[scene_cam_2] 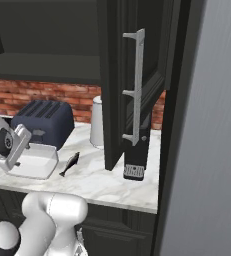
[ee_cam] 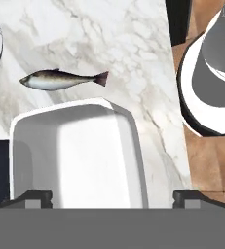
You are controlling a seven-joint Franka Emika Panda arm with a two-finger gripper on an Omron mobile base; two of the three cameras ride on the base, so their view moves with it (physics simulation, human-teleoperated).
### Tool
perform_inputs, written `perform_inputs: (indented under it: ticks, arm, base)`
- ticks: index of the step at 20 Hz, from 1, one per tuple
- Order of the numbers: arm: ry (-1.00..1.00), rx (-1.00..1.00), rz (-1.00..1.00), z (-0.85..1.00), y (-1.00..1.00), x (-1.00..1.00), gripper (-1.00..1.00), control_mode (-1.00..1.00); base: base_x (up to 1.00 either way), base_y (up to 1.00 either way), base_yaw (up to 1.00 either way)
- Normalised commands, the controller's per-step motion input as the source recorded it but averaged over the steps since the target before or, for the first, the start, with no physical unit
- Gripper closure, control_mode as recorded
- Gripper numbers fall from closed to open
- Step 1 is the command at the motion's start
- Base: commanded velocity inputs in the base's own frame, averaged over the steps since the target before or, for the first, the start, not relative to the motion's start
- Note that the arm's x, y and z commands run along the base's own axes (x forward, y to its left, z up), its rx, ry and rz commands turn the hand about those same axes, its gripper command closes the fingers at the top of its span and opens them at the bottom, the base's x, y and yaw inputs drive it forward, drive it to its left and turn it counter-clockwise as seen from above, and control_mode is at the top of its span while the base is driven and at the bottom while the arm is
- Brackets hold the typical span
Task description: Retrieve the tupperware from the cabinet, then place the raw meat into the tupperware to avoid contamination.
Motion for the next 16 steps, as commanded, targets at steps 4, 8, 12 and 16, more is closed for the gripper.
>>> perform_inputs:
  ticks: [4, 8, 12, 16]
  arm:
    - [-0.02, 0.03, -0.01, 0.38, -0.44, -0.40, -1.00, -1.00]
    - [0.00, 0.02, 0.00, 0.44, -0.55, -0.24, -1.00, -1.00]
    - [0.00, 0.00, 0.02, 0.42, -0.63, -0.04, -1.00, -1.00]
    - [0.03, 0.02, 0.10, 0.21, -0.65, 0.06, -1.00, -1.00]
  base:
    - [0.00, 0.00, 0.00]
    - [0.00, 0.00, 0.00]
    - [0.00, 0.00, 0.00]
    - [0.00, 0.00, 0.00]
